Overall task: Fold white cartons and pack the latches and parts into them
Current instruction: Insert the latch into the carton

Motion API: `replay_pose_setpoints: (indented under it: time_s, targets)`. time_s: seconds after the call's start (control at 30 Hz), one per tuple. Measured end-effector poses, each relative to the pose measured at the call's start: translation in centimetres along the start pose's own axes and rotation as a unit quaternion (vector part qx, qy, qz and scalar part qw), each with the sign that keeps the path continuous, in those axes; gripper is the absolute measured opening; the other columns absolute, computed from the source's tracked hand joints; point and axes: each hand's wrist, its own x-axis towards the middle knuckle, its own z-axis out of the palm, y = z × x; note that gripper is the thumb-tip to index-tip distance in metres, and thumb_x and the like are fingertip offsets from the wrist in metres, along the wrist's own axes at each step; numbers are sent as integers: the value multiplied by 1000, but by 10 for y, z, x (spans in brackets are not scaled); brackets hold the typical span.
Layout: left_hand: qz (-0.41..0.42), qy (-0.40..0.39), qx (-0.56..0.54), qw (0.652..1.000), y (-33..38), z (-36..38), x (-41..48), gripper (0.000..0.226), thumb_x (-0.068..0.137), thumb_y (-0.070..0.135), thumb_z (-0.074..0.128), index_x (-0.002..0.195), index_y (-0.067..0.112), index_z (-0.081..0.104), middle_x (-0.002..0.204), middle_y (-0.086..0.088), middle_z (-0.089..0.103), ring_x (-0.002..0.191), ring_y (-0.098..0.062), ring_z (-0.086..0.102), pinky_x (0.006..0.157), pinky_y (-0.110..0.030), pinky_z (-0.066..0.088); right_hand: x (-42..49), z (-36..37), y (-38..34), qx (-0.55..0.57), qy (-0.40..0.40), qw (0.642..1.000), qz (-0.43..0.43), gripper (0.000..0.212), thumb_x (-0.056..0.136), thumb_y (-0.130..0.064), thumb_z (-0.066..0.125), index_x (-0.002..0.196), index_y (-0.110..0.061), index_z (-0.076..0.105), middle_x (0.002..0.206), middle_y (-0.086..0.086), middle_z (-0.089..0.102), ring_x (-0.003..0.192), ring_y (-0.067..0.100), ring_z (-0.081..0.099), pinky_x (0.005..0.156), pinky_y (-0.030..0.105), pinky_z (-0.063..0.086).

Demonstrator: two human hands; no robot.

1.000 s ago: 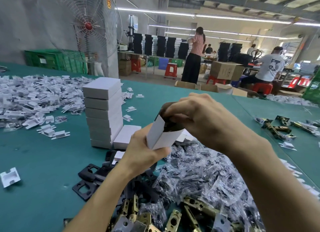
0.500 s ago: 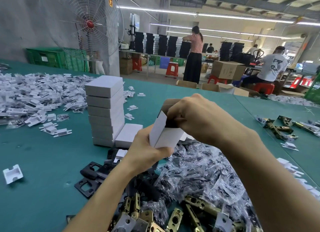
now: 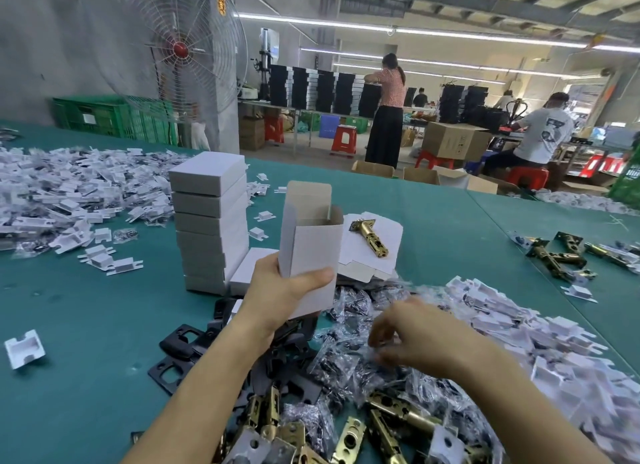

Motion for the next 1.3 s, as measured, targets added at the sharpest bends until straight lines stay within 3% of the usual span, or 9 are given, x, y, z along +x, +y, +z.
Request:
replay_pose_setpoints:
  time_s: [0.17, 0.3, 0.4, 0.57, 0.77, 0.9, 1.03, 1.17, 1.3]
  targets:
    - [10, -44, -2, 999, 1, 2, -4, 40, 60, 27, 83, 98, 19, 74, 91, -3, 77, 79, -14, 72, 62, -25, 57, 2, -4, 9, 10, 120, 993, -11, 10, 96, -30, 63, 99, -29, 72, 103, -12, 70, 92, 9, 63, 83, 33, 54]
    - [-6, -53, 18, 998, -1, 2, -4, 34, 64, 17, 89, 93, 19, 71, 80, 1, 76, 68, -10, 71, 56, -23, 55, -3, -15, 15, 103, 217, 970, -29, 8, 95, -30, 64, 95, -32, 72, 100, -10, 64, 91, 12, 60, 84, 37, 50]
    - [-17, -52, 50, 997, -4, 1, -2, 27, 73, 5, 85, 90, 20, 71, 75, 5, 75, 63, -6, 69, 53, -23, 56, -11, -29, 14, 176, 322, 929, -44, 9, 94, -23, 64, 90, -28, 69, 92, -10, 68, 87, 9, 64, 75, 29, 51]
    - [-10, -113, 96, 989, -5, 2, -4, 31, 58, 24, 81, 88, 21, 74, 81, 4, 75, 71, -7, 69, 63, -23, 57, -19, -61, -7, 295, 432, 845, -113, 7, 94, -15, 62, 95, -18, 68, 77, -6, 69, 65, 8, 66, 61, 30, 57]
    - [17, -211, 101, 972, -5, 3, -7, 36, 58, 33, 82, 91, 22, 75, 81, 5, 71, 77, -10, 66, 70, -24, 54, -7, -78, -30, 127, 378, 898, -186, 6, 92, -13, 68, 92, -12, 74, 80, 2, 70, 71, 15, 62, 67, 37, 50]
    - [23, -217, 99, 971, -4, 3, -7, 36, 61, 32, 82, 95, 23, 75, 84, 3, 72, 79, -11, 67, 69, -22, 54, -5, -77, -32, 180, 326, 903, -214, 13, 91, 0, 66, 91, -13, 69, 79, -2, 69, 71, 10, 64, 63, 24, 50]
    - [22, -215, 87, 973, -3, 2, -8, 30, 65, 23, 80, 96, 25, 75, 84, 3, 73, 78, -10, 68, 68, -21, 55, -2, -72, -33, 230, 318, 897, -201, 19, 93, 2, 61, 92, -16, 62, 82, 2, 69, 75, 17, 66, 65, 34, 53]
    - [21, -220, 87, 971, -1, 3, -10, 27, 66, 22, 79, 92, 29, 76, 83, 5, 73, 77, -8, 68, 65, -19, 53, -3, -76, -34, 197, 273, 917, -213, 22, 88, -3, 71, 92, -22, 64, 81, -11, 71, 78, 1, 67, 65, 10, 47]
    - [22, -221, 89, 971, -1, 3, -10, 27, 67, 23, 80, 93, 29, 75, 83, 5, 72, 78, -9, 68, 67, -21, 54, -3, -82, -32, 89, 273, 939, -191, 7, 88, -28, 73, 91, -32, 69, 83, -20, 64, 81, -2, 52, 67, 14, 37]
